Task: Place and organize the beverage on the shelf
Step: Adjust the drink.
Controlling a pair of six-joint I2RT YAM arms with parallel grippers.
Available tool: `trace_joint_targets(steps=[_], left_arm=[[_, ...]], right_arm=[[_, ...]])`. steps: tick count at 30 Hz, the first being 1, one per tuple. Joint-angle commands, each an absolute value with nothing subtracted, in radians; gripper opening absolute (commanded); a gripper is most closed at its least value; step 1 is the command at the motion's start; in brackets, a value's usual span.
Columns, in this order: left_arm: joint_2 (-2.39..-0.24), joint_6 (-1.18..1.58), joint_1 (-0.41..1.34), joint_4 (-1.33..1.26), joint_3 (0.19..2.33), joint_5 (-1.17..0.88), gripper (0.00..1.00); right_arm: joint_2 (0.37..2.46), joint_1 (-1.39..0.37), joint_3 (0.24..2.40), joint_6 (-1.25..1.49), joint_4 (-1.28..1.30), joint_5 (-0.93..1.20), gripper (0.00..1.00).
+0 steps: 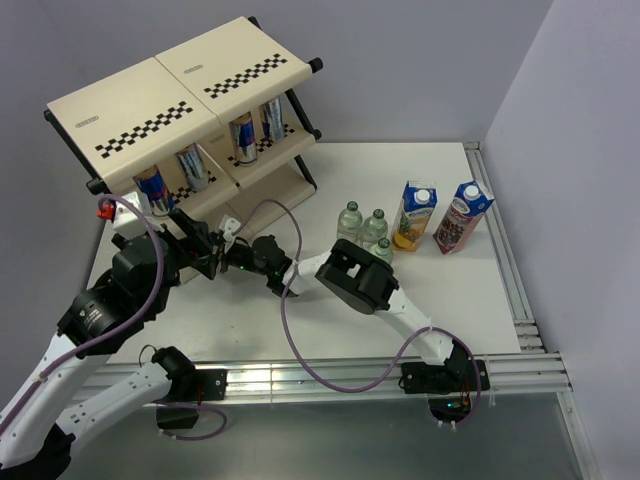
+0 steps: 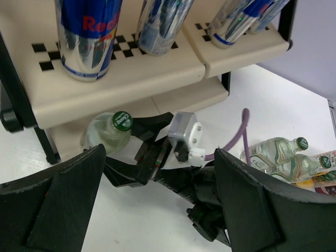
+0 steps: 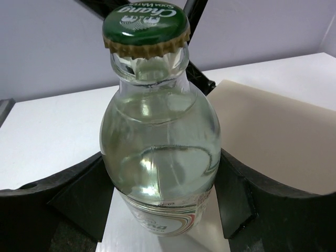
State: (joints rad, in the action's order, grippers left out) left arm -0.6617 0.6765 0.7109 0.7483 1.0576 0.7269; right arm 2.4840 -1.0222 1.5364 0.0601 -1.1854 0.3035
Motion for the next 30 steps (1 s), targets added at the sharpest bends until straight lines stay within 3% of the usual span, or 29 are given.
trace_joint_targets(steps=[1,3,8,9,10,12,13,15,19,30], left_arm=[[-0.670,0.765,0.707,0.782,1.048,0.775,0.89],[-0.687,0.791,0.707,0.807,1.043,0.776,0.86],[-0.719,0.850,0.706,0.799,1.011,0.770,0.65],[-0.722,0.853,0.706,0.793,1.008,0.767,0.60],[-0.723,0.854,0.707,0.773,1.003,0.764,0.48],[-0.730,0.859,0.706,0.758,0.997,0.762,0.38],[-0.735,0.861,0.706,0.747,0.996,0.764,0.24],[-0.750,0.870,0.706,0.744,0.993,0.768,0.11],[-0.788,0.888,0.706,0.732,0.980,0.770,0.00],[-0.854,0.891,0.701,0.644,0.928,0.704,0.00]], right_arm=[[2.369,-1.011,1.497,0.072,-1.416,0.296,0.08],[2.327,-1.011,1.438,0.068,-1.457,0.298,0.03],[2.238,-1.009,1.277,0.061,-1.563,0.298,0.00],[2.227,-1.008,1.258,0.061,-1.578,0.301,0.00],[2.205,-1.006,1.241,0.064,-1.601,0.304,0.00],[2.183,-1.005,1.192,0.067,-1.620,0.302,0.00],[2.163,-1.002,1.175,0.067,-1.637,0.305,0.00],[2.140,-1.002,1.128,0.071,-1.660,0.307,0.00],[2.091,-1.000,1.066,0.086,-1.704,0.310,0.00],[1.939,-1.000,0.948,0.130,-1.747,0.345,0.00]])
